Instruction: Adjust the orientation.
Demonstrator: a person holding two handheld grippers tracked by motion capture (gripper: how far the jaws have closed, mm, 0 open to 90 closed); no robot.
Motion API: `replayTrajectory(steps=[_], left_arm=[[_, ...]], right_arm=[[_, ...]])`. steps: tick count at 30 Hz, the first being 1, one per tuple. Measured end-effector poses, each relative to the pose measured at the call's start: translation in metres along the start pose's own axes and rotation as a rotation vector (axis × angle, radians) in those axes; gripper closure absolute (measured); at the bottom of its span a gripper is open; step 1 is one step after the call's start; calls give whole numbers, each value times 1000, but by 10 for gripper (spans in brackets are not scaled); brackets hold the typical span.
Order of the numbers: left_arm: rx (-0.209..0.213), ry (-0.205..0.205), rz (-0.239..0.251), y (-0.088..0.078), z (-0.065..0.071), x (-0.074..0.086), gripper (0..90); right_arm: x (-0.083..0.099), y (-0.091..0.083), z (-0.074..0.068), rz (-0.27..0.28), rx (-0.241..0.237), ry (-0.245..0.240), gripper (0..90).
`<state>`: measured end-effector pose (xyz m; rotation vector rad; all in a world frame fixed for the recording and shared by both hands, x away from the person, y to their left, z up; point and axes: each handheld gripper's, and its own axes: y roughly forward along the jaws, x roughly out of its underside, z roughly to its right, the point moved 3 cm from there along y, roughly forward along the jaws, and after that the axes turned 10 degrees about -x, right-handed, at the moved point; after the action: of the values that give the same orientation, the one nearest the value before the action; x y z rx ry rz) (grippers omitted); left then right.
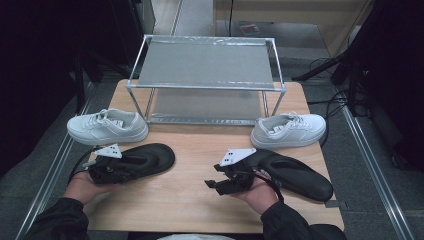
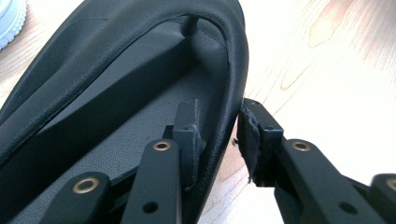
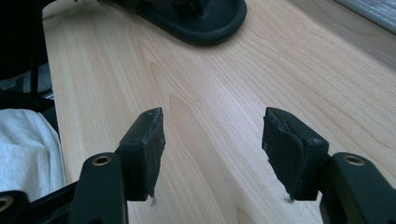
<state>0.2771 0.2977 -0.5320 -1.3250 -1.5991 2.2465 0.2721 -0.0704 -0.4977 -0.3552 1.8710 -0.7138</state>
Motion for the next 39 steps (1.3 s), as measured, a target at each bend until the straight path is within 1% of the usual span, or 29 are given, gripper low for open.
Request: replayTrajectory(steps=[2, 4, 5, 6, 7, 8, 9, 11, 12, 15, 17, 18, 19, 20, 21, 22, 23, 25, 26, 29, 32, 33, 34, 35, 36, 37, 38, 39], left_arm=[[4, 1, -2, 0, 0, -1, 714], [11, -1, -1, 0, 1, -2, 749], [23, 3, 5, -3, 2, -5, 765], [22, 8, 16, -5, 3, -6, 782], [22, 8, 16, -5, 3, -6, 799], [20, 17, 28, -8, 3, -7, 799], [20, 13, 44, -11, 3, -8, 818], [23, -27, 41, -15, 2, -10, 818], [21, -34, 39, -16, 2, -10, 819], [19, -38, 35, -19, 3, -11, 819], [14, -52, 35, -22, 4, -15, 819], [15, -56, 42, -24, 6, -17, 819], [17, -52, 53, -27, 10, -22, 819], [4, -43, 51, -28, 13, -26, 820], [4, -43, 51, -28, 13, -26, 819], [0, -35, 51, -30, 19, -35, 820], [0, -35, 51, -30, 19, -35, 820], [22, -39, 47, -29, 25, -45, 820], [31, -46, 42, -27, 27, -50, 819], [41, -29, 28, -23, 34, -64, 817], [33, -26, 28, -17, 40, -78, 818], [36, -28, 28, -15, 42, -81, 819], [44, -32, 27, -11, 45, -90, 819], [44, -32, 27, -11, 45, -90, 819], [51, -30, 25, -6, 51, -98, 820], [54, -30, 15, -3, 53, -102, 820], [54, -30, 15, -3, 53, -102, 821], [48, -24, 15, 1, 56, -107, 821]], right_arm=[[0, 0, 0, 0, 0, 0, 400], [0, 0, 0, 0, 0, 0, 400], [0, 0, 0, 0, 0, 0, 400], [0, 0, 0, 0, -1, 0, 400], [0, 0, 0, 0, 0, 2, 400], [0, 0, 0, 0, 0, 2, 400], [0, 0, 0, 0, 0, 1, 399], [0, -1, 0, 1, 0, 1, 399], [0, -1, 0, 1, 0, 1, 399], [0, 0, 0, 1, -2, -1, 399], [0, 0, 0, 1, -1, -1, 399], [0, 0, 1, 2, -1, 1, 399], [0, 0, 1, 3, -1, 4, 399], [0, 0, 1, 4, -2, 7, 399], [0, 0, 1, 4, -2, 7, 399], [0, -1, 2, 11, 0, 7, 399], [0, -1, 2, 11, 0, 7, 399], [0, -2, 2, 18, 3, 20, 399], [0, -3, 3, 21, 4, 23, 399], [1, -5, 4, 32, 2, 28, 399], [1, -5, 3, 33, 2, 32, 399], [1, -5, 3, 34, 1, 32, 399], [1, -5, 3, 34, 2, 32, 399], [1, -5, 3, 34, 2, 34, 399], [1, -6, 3, 35, 3, 34, 399], [1, -6, 3, 36, 4, 34, 399], [1, -6, 3, 36, 4, 34, 399], [2, -6, 3, 37, 5, 37, 399]])
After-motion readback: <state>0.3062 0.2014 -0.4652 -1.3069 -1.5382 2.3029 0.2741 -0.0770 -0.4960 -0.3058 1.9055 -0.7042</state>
